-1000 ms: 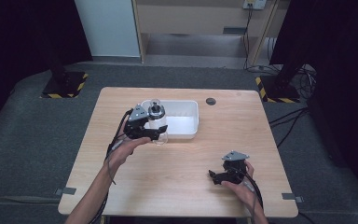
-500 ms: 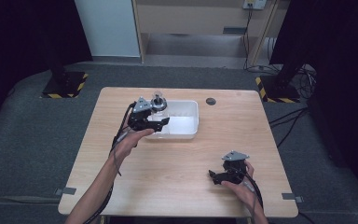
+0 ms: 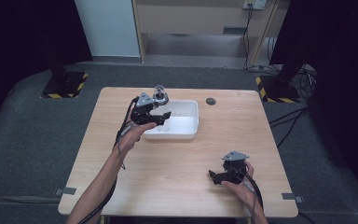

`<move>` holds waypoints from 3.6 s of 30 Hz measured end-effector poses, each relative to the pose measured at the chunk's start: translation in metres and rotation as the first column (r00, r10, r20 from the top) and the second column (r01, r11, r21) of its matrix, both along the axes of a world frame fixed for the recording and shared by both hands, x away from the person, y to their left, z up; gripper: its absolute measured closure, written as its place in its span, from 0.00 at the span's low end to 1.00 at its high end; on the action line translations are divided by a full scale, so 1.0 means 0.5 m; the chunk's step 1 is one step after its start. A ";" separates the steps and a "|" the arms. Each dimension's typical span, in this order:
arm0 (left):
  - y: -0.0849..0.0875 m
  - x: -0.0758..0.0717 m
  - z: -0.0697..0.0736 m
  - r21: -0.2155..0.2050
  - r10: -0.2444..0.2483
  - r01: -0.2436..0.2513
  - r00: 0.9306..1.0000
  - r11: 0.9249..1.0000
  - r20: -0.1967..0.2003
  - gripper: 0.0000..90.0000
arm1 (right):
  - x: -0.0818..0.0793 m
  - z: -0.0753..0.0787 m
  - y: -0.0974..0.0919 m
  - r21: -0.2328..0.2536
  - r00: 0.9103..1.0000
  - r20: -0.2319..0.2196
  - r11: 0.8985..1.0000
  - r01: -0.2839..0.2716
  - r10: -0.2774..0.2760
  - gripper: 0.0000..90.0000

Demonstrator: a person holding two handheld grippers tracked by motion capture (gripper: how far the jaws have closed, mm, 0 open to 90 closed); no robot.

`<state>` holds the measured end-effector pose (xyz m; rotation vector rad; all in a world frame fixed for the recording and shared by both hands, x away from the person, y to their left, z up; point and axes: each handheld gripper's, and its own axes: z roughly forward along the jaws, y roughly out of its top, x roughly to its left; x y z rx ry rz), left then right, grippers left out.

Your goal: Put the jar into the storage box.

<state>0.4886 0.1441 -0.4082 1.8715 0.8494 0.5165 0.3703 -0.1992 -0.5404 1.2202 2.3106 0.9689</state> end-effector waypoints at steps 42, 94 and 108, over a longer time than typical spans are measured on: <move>-0.039 0.091 -0.089 0.033 0.115 -0.114 0.993 0.993 -0.027 0.34 | 0.000 0.000 0.000 0.000 1.000 0.000 1.000 -0.001 0.001 0.00; -0.041 0.102 -0.129 0.022 0.162 -0.161 0.985 0.987 -0.061 0.18 | 0.000 0.000 0.000 -0.001 1.000 0.000 1.000 -0.001 0.001 0.00; -0.017 0.065 -0.116 0.021 0.155 -0.153 0.980 0.988 -0.124 0.03 | 0.000 0.000 0.000 0.000 1.000 0.000 1.000 0.000 0.000 0.00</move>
